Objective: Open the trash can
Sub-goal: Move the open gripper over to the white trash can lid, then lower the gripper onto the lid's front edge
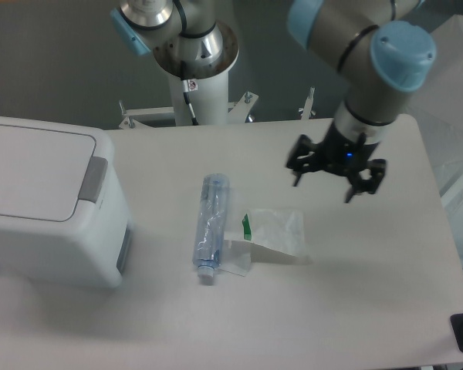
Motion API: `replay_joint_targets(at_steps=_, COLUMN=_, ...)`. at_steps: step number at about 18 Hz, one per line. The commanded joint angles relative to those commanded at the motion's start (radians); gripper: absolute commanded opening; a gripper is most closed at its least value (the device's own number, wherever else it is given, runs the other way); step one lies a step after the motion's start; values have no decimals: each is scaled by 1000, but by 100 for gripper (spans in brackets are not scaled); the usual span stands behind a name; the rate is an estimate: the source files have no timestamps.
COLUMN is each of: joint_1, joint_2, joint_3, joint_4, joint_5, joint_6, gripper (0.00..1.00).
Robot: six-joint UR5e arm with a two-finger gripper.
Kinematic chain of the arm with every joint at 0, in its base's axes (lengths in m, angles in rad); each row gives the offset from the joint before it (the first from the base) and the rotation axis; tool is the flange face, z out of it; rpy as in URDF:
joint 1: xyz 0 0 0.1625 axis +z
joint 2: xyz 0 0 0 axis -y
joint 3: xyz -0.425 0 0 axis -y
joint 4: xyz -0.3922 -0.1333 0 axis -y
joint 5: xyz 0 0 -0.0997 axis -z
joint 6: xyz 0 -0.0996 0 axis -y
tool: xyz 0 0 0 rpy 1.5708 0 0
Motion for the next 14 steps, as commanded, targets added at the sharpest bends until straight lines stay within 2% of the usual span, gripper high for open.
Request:
replay_joint_targets(at_steps=4, joint_1=-81, joint_2=69, joint_3=-6, joint_4=-51, joint_5=-55, joint_6=-110, gripper=100)
replay_joint_targets(at_steps=5, joint_1=-161, joint_2=113, joint_3=1, joint_4=-54, joint_5=-162, joint_6=-232, gripper=100)
replay_joint_targets(at_steps=10, joint_1=-264, joint_2=114, joint_3=15, joint_4=-45, joint_5=-184, joint_6=-354, gripper=100)
replay_joint_targets(at_steps=13, joint_1=-290, joint_2=114, joint_3=15, joint_4=-41, joint_5=-195, joint_6=-358, gripper=100)
replay_joint_targets(at_steps=14, joint_1=-290, joint_2=112, joint_3=14, joint_4=-23, joint_5=-195, joint_6=-353, gripper=100)
